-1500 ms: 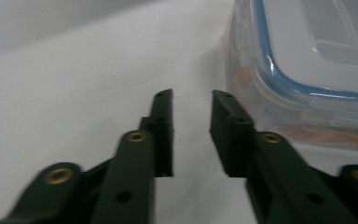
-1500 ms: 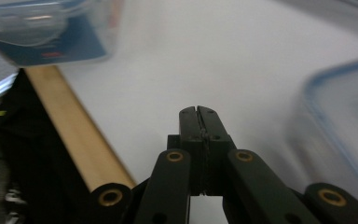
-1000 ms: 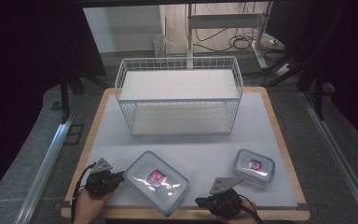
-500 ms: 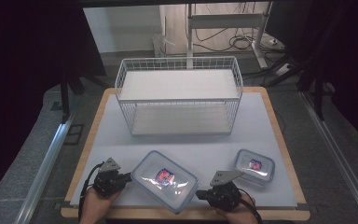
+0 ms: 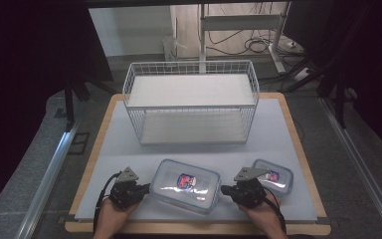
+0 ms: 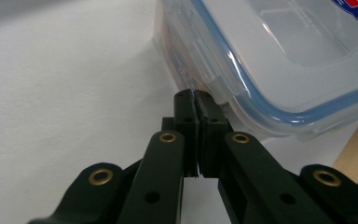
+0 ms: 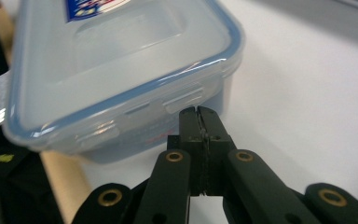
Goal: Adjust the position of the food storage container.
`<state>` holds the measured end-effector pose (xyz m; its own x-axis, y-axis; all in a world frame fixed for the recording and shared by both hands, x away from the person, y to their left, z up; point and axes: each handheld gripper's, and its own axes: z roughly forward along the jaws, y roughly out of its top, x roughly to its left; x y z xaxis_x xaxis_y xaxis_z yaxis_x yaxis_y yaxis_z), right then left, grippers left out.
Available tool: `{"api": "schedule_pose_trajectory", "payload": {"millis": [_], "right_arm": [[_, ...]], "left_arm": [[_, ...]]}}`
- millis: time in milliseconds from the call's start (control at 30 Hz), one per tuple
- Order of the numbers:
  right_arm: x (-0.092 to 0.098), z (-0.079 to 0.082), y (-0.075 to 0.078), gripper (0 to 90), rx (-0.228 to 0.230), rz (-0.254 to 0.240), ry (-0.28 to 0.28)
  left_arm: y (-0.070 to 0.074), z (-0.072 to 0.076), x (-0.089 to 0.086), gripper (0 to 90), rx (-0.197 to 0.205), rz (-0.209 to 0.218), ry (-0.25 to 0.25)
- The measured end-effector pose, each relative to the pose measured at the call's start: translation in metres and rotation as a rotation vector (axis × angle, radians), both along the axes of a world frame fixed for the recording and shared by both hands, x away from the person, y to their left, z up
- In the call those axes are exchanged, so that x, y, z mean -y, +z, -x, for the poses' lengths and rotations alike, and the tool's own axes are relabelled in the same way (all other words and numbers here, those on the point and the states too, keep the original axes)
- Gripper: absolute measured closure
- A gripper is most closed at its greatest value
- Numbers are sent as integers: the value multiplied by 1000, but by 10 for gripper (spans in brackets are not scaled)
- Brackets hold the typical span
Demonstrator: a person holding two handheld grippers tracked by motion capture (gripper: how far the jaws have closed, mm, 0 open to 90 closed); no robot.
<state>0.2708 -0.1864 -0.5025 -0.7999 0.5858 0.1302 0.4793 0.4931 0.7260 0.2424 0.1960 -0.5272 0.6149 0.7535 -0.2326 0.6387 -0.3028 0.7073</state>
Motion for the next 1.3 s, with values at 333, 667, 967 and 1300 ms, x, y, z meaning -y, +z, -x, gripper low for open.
{"api": "schedule_pose_trajectory", "payload": {"millis": [333,667,967,1300], "right_arm": [[6,-22,1,898,15,26,-93],[13,-26,1,896,28,39,-124],[21,-13,15,796,81,35,-98],[41,-3,21,567,77,17,-65]], "left_arm": [[0,-1,18,882,-5,-9,-37],[1,-2,26,839,3,-16,-41],[12,4,6,655,81,-14,15],[15,15,-7,298,158,-54,26]]}}
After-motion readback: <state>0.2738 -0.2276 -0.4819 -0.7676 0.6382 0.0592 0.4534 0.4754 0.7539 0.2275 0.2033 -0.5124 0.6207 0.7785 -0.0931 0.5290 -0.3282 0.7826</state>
